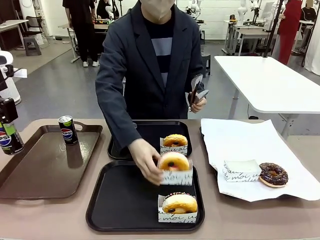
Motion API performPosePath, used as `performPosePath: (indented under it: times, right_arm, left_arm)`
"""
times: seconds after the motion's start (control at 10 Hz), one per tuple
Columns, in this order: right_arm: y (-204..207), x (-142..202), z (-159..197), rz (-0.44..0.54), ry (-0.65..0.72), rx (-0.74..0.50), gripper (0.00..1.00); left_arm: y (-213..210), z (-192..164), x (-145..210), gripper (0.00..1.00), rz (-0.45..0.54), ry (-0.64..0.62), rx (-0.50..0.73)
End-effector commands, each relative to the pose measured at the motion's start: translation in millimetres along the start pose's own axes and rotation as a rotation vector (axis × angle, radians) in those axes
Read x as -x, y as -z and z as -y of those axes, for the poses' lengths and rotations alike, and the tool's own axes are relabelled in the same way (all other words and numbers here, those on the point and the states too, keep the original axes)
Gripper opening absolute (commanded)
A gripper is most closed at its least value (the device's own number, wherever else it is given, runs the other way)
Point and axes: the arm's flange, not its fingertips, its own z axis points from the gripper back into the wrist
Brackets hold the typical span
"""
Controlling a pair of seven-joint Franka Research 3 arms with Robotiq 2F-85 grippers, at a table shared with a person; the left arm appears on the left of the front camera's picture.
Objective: Set up donuts and drinks on trays.
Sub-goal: Pick up one Pepsi coke from the Handle tray and place it on the Flat Tray without a Pepsi coke.
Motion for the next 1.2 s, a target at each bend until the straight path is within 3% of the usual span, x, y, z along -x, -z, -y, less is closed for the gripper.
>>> performPosePath:
  times: [0.0, 0.5, 0.6, 1.1]
  right_arm:
    - [0, -1, 1, 0.012, -0.019, -0.020, 1.00]
    - [0, -1, 1, 0.012, -0.019, -0.020, 1.00]
    - [0, -1, 1, 0.012, -0.019, -0.020, 1.00]
    - [0, -1, 1, 0.012, -0.019, -0.020, 1.00]
  left_arm:
    - [3, 3, -3, 0.00, -0.009, 0.006, -0.004]
    - [3, 3, -3, 0.00, -0.009, 0.006, -0.004]
    - [5, 1, -3, 0.58, -0.014, 0.005, 0.000]
    - [0, 121, 29, 0.58, 0.046, 0.221, 0.015]
